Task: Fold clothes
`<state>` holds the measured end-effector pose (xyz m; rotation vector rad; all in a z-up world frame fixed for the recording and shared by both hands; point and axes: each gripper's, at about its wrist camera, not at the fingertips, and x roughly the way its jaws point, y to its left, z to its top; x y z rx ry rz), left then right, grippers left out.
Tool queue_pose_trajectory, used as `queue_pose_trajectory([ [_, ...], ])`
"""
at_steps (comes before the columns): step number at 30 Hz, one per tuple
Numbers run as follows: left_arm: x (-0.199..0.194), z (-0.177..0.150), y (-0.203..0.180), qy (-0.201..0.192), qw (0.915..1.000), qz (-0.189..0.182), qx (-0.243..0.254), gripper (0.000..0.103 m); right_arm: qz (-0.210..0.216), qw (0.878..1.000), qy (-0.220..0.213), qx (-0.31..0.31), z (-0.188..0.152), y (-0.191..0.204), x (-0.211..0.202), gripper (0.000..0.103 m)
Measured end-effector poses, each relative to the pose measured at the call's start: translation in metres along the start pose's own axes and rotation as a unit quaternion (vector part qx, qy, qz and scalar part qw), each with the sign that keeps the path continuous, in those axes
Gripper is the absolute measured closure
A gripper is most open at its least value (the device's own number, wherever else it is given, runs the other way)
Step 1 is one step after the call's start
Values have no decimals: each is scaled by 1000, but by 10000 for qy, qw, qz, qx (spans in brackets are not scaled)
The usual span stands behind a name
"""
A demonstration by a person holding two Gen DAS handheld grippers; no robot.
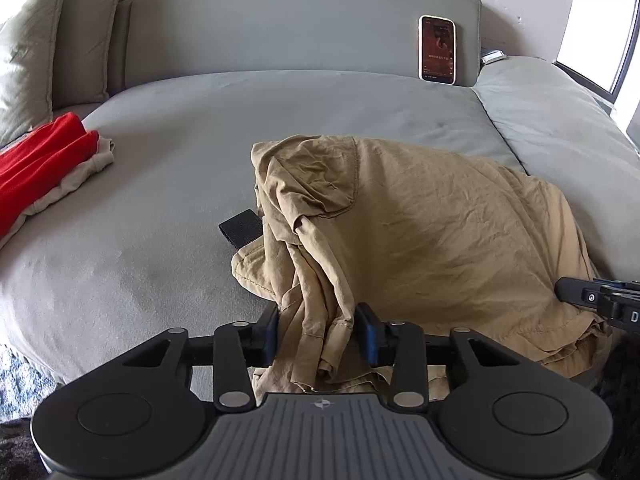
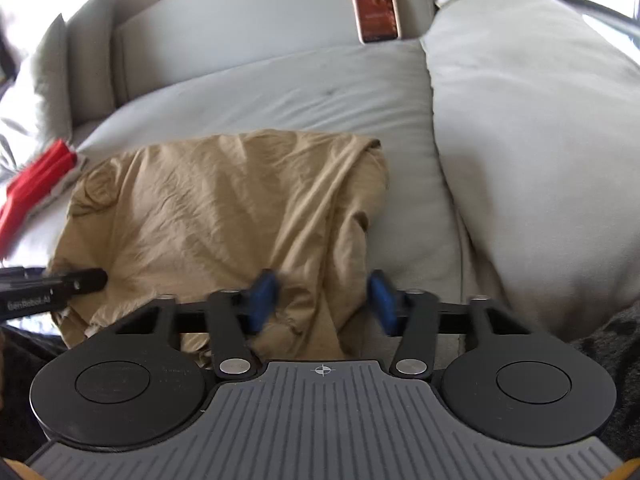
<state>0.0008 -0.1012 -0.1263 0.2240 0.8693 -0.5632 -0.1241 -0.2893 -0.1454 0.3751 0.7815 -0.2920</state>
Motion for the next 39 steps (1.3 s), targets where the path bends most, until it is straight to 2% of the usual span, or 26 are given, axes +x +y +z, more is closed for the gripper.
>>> queue_pose_trajectory([
  [3,-5,-1,5,64,9998,-75,-195,73,5,10000,-39,-52,8,2,2,93],
  [5,-7,-2,8,150,9988,-158,-448,74,-60,9997,-108,-193,15,5,3,94],
  [8,-12,-11,8,285,9937,-302,-1037,76,-313,9954,-387,-821,32,21,4,95],
  [10,-16,-21,4,387,9882,-394,-1430,76,-456,9871,-674,-1378,44,38,4,97],
  [13,-18,-32,-11,531,9808,-451,-1823,76,-610,9727,-895,-2052,61,63,18,97],
  [14,-19,-35,-17,575,9794,-441,-1886,75,-661,9699,-848,-2183,66,68,26,97],
  [15,-19,-37,-24,604,9790,-403,-1903,72,-717,9683,-733,-2277,70,72,37,95],
  [16,-19,-38,-29,608,9808,-340,-1824,71,-774,9664,-617,-2371,74,76,47,86],
  [17,-19,-39,-32,604,9830,-301,-1709,66,-837,9688,-455,-2288,78,75,53,77],
  [18,-18,-39,-34,601,9850,-262,-1594,61,-905,9736,-259,-2078,81,71,55,62],
  [19,-18,-40,-34,622,9856,-257,-1553,59,-972,9776,-63,-1866,85,68,58,54],
  [20,-19,-40,-30,684,9838,-305,-1630,53,-897,9836,4,-1564,86,61,53,50],
  [21,-21,-42,-26,719,9824,-331,-1690,45,-698,9899,-36,-1236,86,51,41,40],
  [22,-26,-44,-21,713,9819,-321,-1724,43,-482,9944,-86,-934,84,40,29,29],
  [24,-37,-47,-13,665,9815,-283,-1774,41,-171,9988,-158,-427,78,17,6,22],
  [27,-64,-50,-12,221,9866,-43,-1614,38,171,9994,-179,233,64,-16,-21,22],
  [30,-91,-46,-14,-513,9904,313,-1241,30,450,9944,40,957,50,-39,-25,22],
  [33,-111,-38,-20,-1217,9878,475,-847,26,694,9845,282,1588,37,-52,-25,22],
  [35,-118,-32,-21,-1598,9846,445,-555,22,899,9794,294,1784,28,-51,-26,22],
  [39,-117,-11,-7,-1977,9784,475,-372,19,1075,9764,375,1838,21,-47,-22,22],
])
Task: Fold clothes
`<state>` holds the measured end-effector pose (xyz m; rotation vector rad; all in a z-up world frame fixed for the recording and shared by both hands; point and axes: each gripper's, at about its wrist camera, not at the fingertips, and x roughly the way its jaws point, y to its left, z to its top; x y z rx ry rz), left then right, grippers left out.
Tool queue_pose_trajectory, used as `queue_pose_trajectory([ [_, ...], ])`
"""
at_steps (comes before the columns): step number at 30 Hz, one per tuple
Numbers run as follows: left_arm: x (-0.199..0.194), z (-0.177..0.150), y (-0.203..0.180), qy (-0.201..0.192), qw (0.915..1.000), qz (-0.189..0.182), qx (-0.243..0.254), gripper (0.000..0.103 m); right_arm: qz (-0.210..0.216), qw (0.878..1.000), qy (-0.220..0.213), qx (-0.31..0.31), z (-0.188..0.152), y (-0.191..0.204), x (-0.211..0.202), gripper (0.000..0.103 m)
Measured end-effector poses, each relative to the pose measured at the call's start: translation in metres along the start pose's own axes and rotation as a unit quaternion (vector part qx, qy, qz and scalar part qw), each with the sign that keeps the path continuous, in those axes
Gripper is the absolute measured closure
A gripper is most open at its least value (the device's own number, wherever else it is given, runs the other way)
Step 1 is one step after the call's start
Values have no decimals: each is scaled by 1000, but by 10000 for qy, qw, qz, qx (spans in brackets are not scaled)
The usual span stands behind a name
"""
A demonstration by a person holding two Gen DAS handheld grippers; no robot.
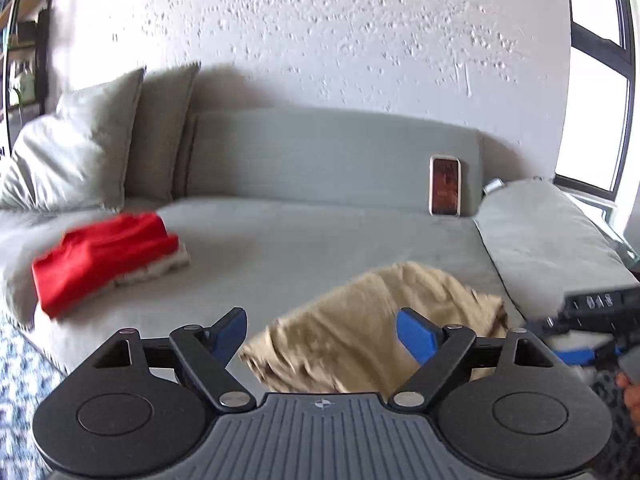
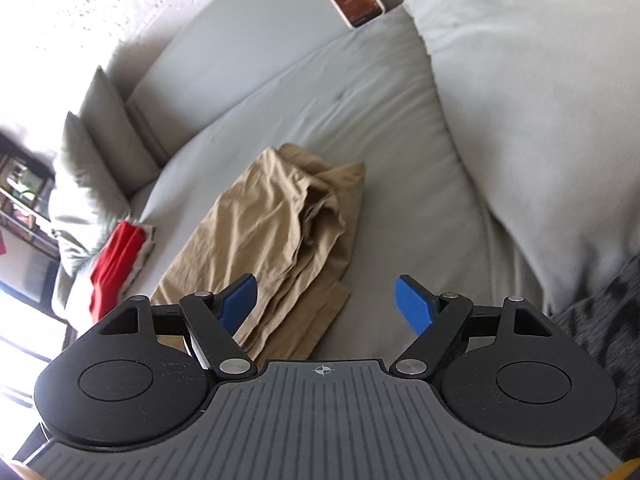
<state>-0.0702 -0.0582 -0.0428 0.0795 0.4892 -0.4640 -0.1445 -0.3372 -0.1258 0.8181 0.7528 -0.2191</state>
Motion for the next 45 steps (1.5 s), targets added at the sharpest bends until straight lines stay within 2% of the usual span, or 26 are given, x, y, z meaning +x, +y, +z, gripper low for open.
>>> queue_pose_trajectory([
  [2,17,11,14,67,9998,-100,-146,17,35,10000,59,38,-3,-1,2,22],
  [6,67,28,52,813,9935,-473,-639,16,49,9996,141,220,-6,-6,8,22],
  [8,88,31,62,913,9922,-567,-624,16,29,9996,115,243,-7,-6,12,22],
  [10,105,32,64,965,9922,-694,-388,16,67,9996,92,243,-7,-4,17,22],
  [13,136,30,60,1240,9848,-1206,136,16,162,9995,68,271,-5,0,30,22],
  [17,169,13,41,1577,9737,-1059,1260,15,-109,9996,-248,115,-2,9,50,22],
  [19,182,7,42,1860,9693,-1141,1134,15,-334,9978,-444,-350,-2,21,61,21],
  [20,187,6,46,1975,9679,-1258,916,18,-450,9960,-486,-605,-3,26,68,21],
  [22,188,5,53,2122,9624,-1590,587,38,-600,9928,-590,-852,-3,31,80,22],
  [23,186,5,53,2145,9601,-1718,524,55,-680,9913,-656,-911,-3,34,84,25],
  [25,175,5,42,2050,9606,-1691,813,63,-653,9904,-674,-1015,0,37,90,77],
  [27,164,6,33,2017,9630,-1545,906,75,-550,9908,-653,-1048,9,39,91,88],
  [29,154,9,31,2109,9642,-1476,640,80,-445,9902,-697,-1122,19,42,87,92],
  [30,148,10,31,2210,9621,-1539,428,82,-393,9884,-801,-1228,25,45,82,93],
  [33,133,8,25,2558,9480,-1886,-165,84,-363,9795,-1049,-1679,46,61,70,93],
  [35,129,2,15,2621,9482,-1778,-266,83,-417,9706,-1177,-2058,62,74,65,93],
  [36,129,-2,10,2535,9534,-1629,-175,79,-441,9699,-1078,-2140,71,78,68,92],
  [38,129,-8,3,2372,9619,-1362,-32,74,-687,9764,-506,-1982,87,75,90,90],
  [39,127,-8,3,2313,9642,-1295,-44,69,-887,9780,-198,-1880,91,71,103,80],
  [40,123,-8,3,2220,9676,-1202,-43,66,-1122,9776,112,-1777,92,66,116,62],
  [41,113,-7,5,2076,9724,-1068,-21,63,-1246,9770,294,-1704,91,61,122,56],
  [43,94,-3,7,1783,9807,-798,21,63,-1245,9784,338,-1613,84,52,117,48],
  [45,75,1,11,1441,9879,-568,19,63,-1105,9823,63,-1512,73,47,88,41],
])
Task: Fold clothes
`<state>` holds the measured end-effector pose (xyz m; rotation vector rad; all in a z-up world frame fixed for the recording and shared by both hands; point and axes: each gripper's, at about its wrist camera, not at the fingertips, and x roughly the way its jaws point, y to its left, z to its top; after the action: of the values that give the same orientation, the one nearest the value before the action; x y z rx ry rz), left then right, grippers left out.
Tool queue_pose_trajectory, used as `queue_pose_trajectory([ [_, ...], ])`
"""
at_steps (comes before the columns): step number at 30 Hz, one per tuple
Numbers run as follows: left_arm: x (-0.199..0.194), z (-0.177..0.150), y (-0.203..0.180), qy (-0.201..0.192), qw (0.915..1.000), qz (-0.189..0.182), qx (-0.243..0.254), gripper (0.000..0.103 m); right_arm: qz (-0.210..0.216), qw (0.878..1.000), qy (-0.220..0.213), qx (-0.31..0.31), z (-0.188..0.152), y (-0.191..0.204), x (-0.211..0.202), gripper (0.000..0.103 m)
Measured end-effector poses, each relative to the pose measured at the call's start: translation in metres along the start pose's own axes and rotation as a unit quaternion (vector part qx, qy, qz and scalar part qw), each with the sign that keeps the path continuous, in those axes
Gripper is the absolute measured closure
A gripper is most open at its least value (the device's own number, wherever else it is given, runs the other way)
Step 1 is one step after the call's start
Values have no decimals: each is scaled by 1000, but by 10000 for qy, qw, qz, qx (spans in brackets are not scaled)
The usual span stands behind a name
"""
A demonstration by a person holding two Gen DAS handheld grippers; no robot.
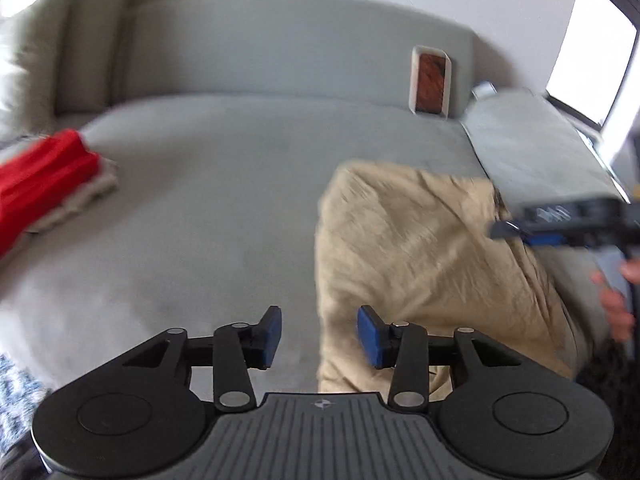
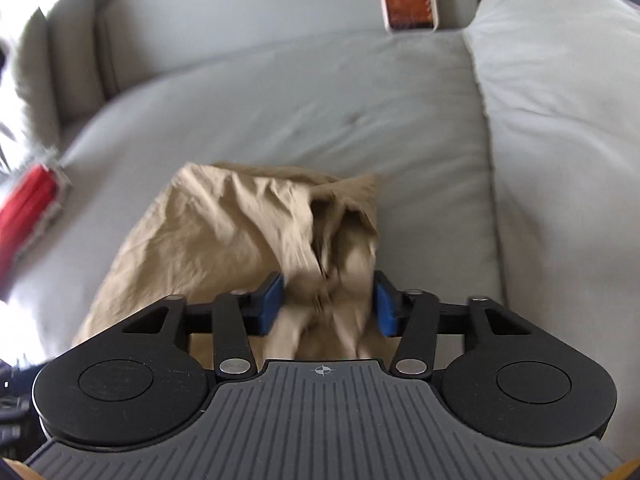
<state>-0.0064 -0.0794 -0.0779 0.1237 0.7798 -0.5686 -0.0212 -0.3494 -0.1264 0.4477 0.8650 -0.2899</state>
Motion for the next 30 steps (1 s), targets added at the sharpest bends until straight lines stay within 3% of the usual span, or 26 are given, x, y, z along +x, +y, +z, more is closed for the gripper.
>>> queue_pose_trajectory([
  [3,-22,1,-12,-626,9979,-43,130,76,252,9973,-685,-78,-24,1,-56,42],
  [5,-18,-2,-33,-678,9962,-151,526,77,483,9928,-951,-542,-42,15,-83,65],
  [6,-16,-3,-43,-703,9947,-205,724,82,615,9901,-963,-814,-51,25,-91,85],
  [7,-12,-7,-52,-657,9940,-231,844,85,754,9871,-909,-1076,-60,35,-95,89],
  [9,-1,-21,-59,-240,9966,-203,764,89,892,9832,-632,-1459,-80,53,-95,91],
  [12,23,-42,-64,526,9962,-213,654,94,604,9841,-75,-1671,-108,53,-74,91],
  [14,35,-52,-62,630,9959,-147,634,94,452,9832,171,-1761,-122,51,-60,95],
  [17,38,-48,-62,806,9953,-75,533,94,441,9840,158,-1721,-122,50,-55,98],
  [21,32,-46,-66,780,9949,53,634,93,421,9869,241,-1541,-113,50,-58,95],
  [23,25,-45,-68,710,9955,95,627,92,562,9895,153,-1319,-112,47,-67,84],
  [25,17,-38,-68,676,9964,87,503,91,680,9914,25,-1119,-113,44,-77,63],
  [26,12,-35,-66,656,9968,87,441,88,695,9918,-68,-1075,-114,43,-84,60],
  [28,-1,-28,-63,425,9984,42,365,80,745,9915,-231,-1046,-114,39,-97,57],
  [30,-16,-19,-60,110,9995,-22,310,48,790,9914,-407,-956,-110,32,-110,51],
])
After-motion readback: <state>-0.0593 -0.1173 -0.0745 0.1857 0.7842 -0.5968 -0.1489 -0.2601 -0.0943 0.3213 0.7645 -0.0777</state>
